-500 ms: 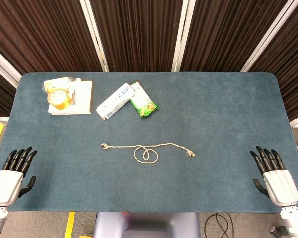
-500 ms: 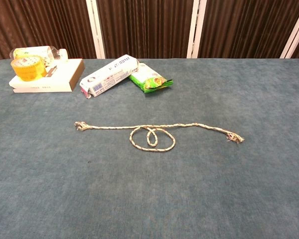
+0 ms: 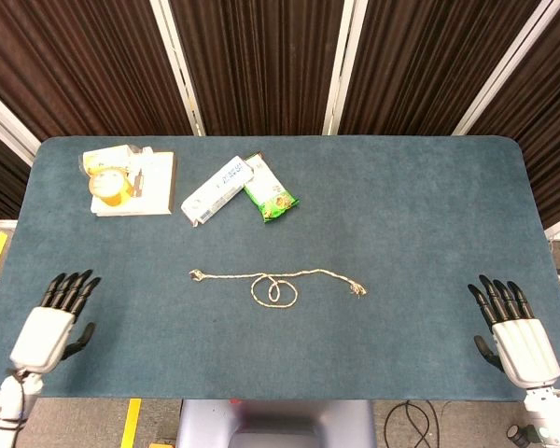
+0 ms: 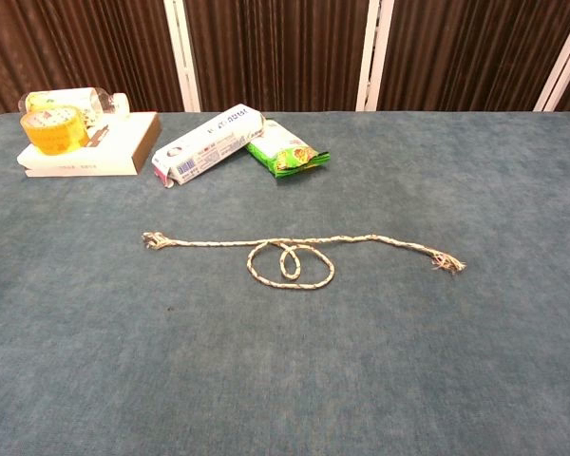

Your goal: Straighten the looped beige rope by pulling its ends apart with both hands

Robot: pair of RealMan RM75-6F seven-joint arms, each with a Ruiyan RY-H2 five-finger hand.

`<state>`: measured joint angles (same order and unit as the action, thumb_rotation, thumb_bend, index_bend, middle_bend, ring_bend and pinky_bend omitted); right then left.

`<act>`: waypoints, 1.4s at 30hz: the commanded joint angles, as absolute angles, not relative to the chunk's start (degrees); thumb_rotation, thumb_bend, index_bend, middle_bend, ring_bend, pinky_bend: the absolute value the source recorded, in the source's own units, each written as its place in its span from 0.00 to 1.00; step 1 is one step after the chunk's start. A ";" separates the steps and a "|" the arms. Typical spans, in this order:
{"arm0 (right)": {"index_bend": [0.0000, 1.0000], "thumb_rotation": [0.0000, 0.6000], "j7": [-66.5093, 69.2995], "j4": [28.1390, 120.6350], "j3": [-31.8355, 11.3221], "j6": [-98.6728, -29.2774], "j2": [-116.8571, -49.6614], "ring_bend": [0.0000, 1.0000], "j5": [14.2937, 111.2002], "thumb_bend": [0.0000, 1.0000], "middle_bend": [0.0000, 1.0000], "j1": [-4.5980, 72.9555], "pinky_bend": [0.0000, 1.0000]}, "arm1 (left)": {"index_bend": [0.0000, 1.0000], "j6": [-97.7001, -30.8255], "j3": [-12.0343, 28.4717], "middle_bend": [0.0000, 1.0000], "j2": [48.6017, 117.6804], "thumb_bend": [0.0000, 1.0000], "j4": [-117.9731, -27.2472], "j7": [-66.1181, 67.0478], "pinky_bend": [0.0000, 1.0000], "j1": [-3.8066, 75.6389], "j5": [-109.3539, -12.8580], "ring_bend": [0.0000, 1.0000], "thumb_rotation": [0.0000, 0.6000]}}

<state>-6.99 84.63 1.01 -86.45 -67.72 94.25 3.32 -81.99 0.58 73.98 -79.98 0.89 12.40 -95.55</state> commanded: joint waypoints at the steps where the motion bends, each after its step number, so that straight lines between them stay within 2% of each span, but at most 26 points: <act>1: 0.00 1.00 -7.36 84.52 0.88 -86.17 -67.95 0.00 93.95 0.40 0.00 3.43 0.00 | 0.15 -78.41 2.13 0.00 77.84 0.46 -77.06 1.46 0.03 16.58 -96.77 0.00 1.00; 4: 0.00 1.00 -7.92 84.36 0.67 -85.80 -68.28 0.00 93.46 0.40 0.00 3.57 0.00 | 0.27 -73.68 2.93 0.01 81.31 0.46 -74.58 0.89 0.03 20.44 -96.30 0.00 1.00; 16: 0.00 1.00 -8.14 84.30 0.34 -84.76 -68.23 0.00 92.10 0.40 0.00 3.81 0.00 | 0.36 -63.43 5.51 0.01 91.56 0.46 -67.28 2.87 0.03 27.68 -89.99 0.00 1.00; 30: 0.00 1.00 -8.88 84.47 -0.20 -83.61 -68.32 0.00 90.29 0.40 0.00 4.09 0.00 | 0.44 -60.21 7.61 0.03 100.09 0.46 -56.67 0.68 0.03 32.91 -86.11 0.00 1.00; 42: 0.00 1.00 -9.30 84.16 -0.65 -82.44 -68.59 0.00 88.88 0.40 0.00 4.55 0.00 | 0.42 -59.88 7.87 0.05 105.54 0.45 -50.79 -1.14 0.03 36.35 -85.44 0.00 1.00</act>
<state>-9.31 84.17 -0.65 -82.45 -68.59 88.88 4.54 -60.02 7.83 105.24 -51.09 -1.13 36.08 -85.59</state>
